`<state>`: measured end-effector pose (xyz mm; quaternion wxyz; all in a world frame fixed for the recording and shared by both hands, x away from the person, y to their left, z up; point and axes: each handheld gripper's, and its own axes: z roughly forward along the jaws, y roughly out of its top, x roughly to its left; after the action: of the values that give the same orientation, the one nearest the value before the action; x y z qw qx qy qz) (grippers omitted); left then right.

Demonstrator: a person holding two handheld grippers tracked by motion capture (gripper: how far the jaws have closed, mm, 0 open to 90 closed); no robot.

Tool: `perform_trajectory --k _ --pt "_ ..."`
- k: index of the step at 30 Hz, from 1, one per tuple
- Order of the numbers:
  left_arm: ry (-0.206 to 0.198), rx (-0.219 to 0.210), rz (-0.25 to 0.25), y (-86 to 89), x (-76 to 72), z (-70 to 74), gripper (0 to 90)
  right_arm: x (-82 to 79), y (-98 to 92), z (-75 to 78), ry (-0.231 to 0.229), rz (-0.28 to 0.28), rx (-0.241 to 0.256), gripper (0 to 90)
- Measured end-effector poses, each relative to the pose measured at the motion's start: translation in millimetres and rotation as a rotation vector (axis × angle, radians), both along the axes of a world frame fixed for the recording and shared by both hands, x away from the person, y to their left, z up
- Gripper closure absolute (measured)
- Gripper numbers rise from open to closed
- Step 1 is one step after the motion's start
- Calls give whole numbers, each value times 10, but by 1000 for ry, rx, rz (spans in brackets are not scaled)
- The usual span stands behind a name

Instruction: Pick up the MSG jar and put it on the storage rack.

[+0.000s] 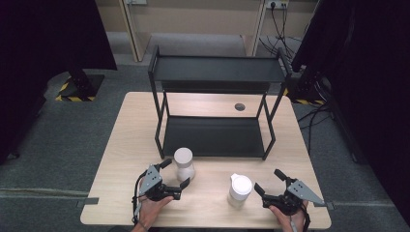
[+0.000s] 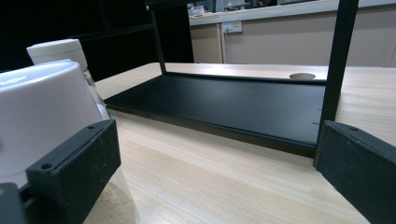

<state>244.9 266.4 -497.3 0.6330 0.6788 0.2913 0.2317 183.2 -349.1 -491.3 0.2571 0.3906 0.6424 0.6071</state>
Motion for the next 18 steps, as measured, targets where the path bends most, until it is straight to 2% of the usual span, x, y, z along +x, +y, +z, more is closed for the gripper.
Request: perform_trajectory --k 7,14,18 --pt "23 0 2 -80 79 41 0 -2 2 -2 -2 0 1 4" --pt "25 5 5 -124 132 73 7 -8 -2 -4 -2 -1 6 4" --pt "40 3 8 -121 163 84 62 -12 0 -8 2 2 9 4"
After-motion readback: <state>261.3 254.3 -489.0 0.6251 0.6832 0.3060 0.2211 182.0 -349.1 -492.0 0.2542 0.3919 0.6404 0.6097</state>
